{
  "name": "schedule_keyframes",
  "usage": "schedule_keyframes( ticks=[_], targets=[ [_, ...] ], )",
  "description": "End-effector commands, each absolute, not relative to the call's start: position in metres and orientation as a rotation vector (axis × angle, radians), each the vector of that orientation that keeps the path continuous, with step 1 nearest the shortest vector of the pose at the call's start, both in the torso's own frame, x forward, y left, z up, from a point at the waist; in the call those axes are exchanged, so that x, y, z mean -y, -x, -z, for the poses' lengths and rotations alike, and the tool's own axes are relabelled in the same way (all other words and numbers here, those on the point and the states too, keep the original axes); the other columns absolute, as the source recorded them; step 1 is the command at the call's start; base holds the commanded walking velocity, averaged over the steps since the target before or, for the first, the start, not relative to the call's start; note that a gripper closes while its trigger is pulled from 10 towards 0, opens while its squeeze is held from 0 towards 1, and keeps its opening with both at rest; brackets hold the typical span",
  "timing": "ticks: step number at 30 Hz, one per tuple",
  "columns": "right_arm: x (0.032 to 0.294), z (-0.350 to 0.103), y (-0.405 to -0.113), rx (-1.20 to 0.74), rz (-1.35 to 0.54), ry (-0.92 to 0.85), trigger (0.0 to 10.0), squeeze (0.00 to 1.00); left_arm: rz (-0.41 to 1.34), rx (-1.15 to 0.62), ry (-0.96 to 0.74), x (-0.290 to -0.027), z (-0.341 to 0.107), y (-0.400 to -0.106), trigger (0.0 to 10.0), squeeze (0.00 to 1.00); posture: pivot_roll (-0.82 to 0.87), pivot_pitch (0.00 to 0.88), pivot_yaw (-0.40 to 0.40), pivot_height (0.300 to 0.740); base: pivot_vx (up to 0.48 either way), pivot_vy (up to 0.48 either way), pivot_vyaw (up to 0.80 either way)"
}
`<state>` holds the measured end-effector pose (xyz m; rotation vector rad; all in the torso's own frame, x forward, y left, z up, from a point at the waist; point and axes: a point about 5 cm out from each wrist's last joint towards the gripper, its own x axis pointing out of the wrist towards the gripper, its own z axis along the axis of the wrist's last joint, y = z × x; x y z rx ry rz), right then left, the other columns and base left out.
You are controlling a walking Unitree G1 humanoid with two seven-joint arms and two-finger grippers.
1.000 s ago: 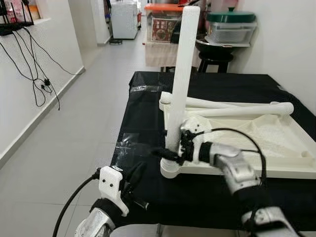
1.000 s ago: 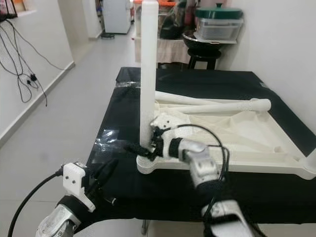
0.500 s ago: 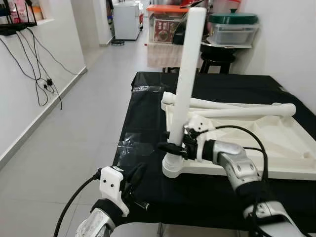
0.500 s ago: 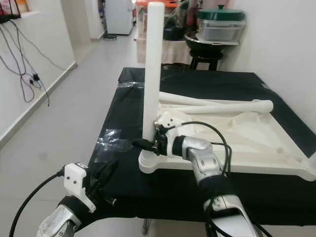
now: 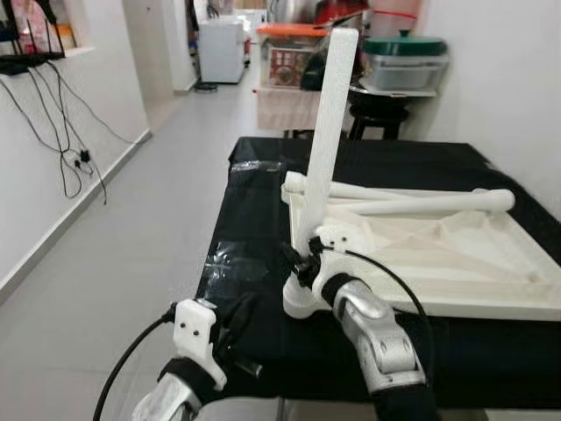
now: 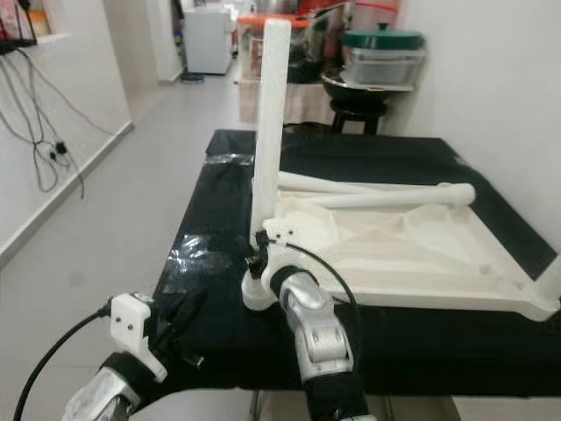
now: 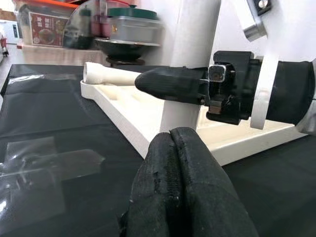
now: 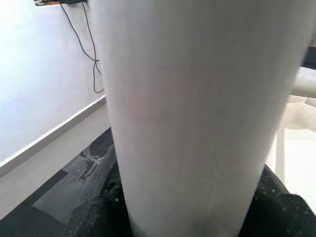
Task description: Building children table
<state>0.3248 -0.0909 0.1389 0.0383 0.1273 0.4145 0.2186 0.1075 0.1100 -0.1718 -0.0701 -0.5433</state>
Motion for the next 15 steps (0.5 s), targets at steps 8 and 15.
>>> schedule_keyframes(
  ticks=[8, 15],
  targets=[
    [0.071, -0.155, -0.316, -0.101, -0.873, -0.106, 10.0, 1.0, 0.533, 0.065, 0.182, -0.107, -0.11, -0.221, 10.0, 0.0, 0.04, 0.0, -0.047, 0.74, 0.0, 0.0, 0.0],
    [0.08, -0.16, -0.308, -0.08, -1.229, 0.064, 10.0, 0.0, 0.53, 0.069, 0.183, -0.107, -0.11, -0.222, 10.0, 0.0, 0.04, 0.0, -0.048, 0.74, 0.0, 0.0, 0.0]
  ],
)
